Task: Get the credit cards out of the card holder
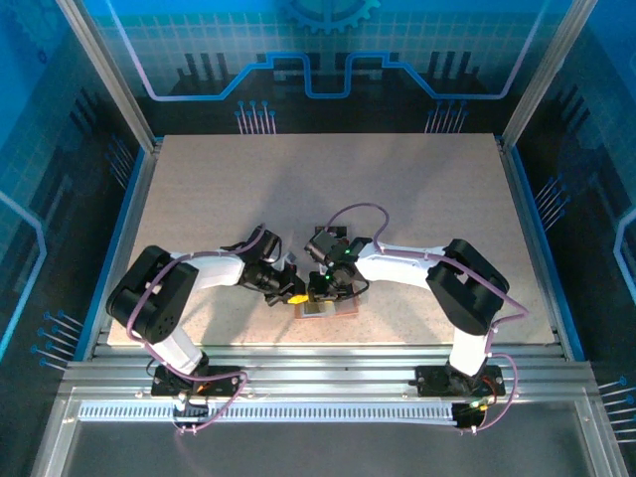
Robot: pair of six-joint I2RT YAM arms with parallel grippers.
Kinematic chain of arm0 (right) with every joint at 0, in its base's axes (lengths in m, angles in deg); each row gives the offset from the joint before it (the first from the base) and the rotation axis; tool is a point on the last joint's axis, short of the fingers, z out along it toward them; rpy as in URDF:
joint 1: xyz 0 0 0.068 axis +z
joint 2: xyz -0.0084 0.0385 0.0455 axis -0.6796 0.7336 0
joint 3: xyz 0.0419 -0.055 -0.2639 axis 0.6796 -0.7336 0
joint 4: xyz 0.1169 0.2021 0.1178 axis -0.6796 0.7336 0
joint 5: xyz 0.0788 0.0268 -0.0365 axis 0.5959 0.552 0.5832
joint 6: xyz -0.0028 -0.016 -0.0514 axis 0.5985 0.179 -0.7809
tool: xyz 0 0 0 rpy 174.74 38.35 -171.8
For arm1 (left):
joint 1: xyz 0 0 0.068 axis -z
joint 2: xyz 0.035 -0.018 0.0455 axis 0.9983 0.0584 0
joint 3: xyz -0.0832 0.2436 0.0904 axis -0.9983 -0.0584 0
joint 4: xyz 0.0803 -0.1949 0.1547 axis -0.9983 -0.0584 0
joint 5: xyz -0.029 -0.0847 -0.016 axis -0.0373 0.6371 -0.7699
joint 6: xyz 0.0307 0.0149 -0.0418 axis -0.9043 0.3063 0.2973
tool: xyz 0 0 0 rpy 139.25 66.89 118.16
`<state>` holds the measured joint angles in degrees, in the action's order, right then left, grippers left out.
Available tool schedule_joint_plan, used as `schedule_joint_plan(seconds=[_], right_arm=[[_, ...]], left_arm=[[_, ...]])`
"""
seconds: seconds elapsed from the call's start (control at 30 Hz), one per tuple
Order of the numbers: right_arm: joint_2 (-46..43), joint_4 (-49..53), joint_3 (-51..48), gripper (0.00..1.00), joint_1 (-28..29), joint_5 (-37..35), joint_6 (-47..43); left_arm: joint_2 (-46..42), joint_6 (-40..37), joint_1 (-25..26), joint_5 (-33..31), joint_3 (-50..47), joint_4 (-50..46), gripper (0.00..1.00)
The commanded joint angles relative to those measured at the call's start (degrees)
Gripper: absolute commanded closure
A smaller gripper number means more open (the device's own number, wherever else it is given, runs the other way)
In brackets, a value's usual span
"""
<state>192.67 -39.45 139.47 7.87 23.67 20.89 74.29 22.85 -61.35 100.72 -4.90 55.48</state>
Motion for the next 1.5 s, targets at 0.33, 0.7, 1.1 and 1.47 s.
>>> schedule_joint_plan(seconds=[0.33, 0.7, 1.1, 1.47], right_arm=[[-0.73, 12.16, 6.26, 0.58, 0.87, -7.66, -2.65], [-0.32, 17.34, 9.1, 0.53, 1.1, -11.53, -4.1], [-3.28, 19.21, 6.03, 0.56, -1.73, -13.44, -6.11], [-6.81, 19.42, 2.11, 0.57, -4.94, -14.0, -7.34]], left_arm=[[2.17, -1.65, 0.36, -1.56, 0.35, -3.39, 0.96], [2.24, -1.75, 0.31, -1.57, 0.53, -3.7, 0.96], [1.68, -1.69, 0.36, -1.29, 0.97, -3.56, 0.96], [-1.23, -0.57, 0.66, -1.17, 2.66, -3.59, 0.94]])
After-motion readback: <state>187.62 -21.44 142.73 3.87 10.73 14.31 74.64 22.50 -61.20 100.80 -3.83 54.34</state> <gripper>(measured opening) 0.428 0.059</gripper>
